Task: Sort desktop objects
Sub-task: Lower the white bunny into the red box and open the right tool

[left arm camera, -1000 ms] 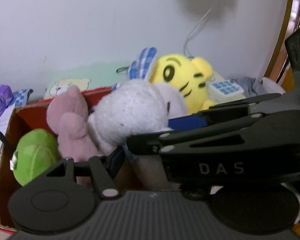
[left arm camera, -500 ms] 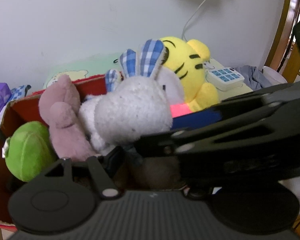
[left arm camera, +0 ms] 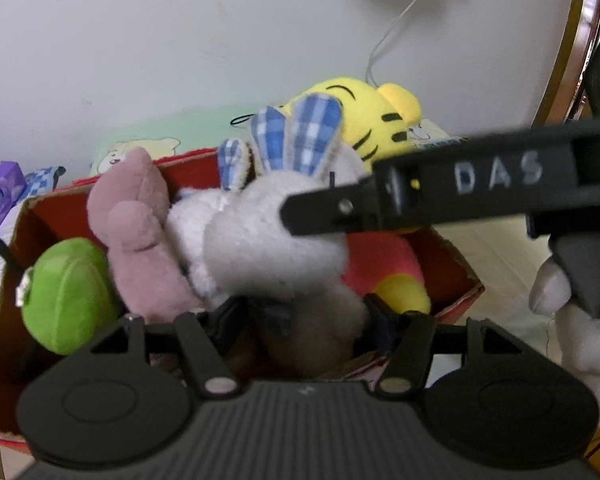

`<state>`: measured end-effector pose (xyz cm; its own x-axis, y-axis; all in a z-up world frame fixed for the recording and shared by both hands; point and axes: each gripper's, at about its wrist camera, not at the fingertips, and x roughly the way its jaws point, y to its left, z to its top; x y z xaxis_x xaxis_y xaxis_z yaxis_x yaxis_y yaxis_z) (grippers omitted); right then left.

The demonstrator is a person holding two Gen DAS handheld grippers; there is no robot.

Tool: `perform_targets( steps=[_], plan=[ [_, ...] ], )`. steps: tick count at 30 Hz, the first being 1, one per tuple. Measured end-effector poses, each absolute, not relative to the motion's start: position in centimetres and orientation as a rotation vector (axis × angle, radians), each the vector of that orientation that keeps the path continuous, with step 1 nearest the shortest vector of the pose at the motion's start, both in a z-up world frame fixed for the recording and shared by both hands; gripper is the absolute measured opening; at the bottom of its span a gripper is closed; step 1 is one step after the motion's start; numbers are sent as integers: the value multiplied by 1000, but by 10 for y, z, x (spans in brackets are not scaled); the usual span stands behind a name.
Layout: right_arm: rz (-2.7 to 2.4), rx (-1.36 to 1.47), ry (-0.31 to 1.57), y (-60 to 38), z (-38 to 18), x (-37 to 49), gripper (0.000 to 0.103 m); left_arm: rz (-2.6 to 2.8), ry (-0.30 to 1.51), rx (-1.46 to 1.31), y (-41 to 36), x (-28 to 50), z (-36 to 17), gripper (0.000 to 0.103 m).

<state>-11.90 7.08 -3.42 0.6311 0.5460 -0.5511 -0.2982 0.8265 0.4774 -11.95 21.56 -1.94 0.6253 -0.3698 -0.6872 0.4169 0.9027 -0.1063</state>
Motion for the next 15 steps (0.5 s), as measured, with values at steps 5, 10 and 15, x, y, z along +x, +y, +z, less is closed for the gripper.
perform_targets(
  steps=[5, 10, 15],
  plan=[
    [467, 396, 739, 69, -32, -125, 43, -409, 762, 76, 220, -124, -5, 81],
    [377, 373, 669, 69, -16, -144, 43, -360, 773, 118, 215, -127, 6, 86],
    [294, 366, 668, 67, -15, -158, 43, -295, 816, 113, 211, -120, 8, 92]
  ],
)
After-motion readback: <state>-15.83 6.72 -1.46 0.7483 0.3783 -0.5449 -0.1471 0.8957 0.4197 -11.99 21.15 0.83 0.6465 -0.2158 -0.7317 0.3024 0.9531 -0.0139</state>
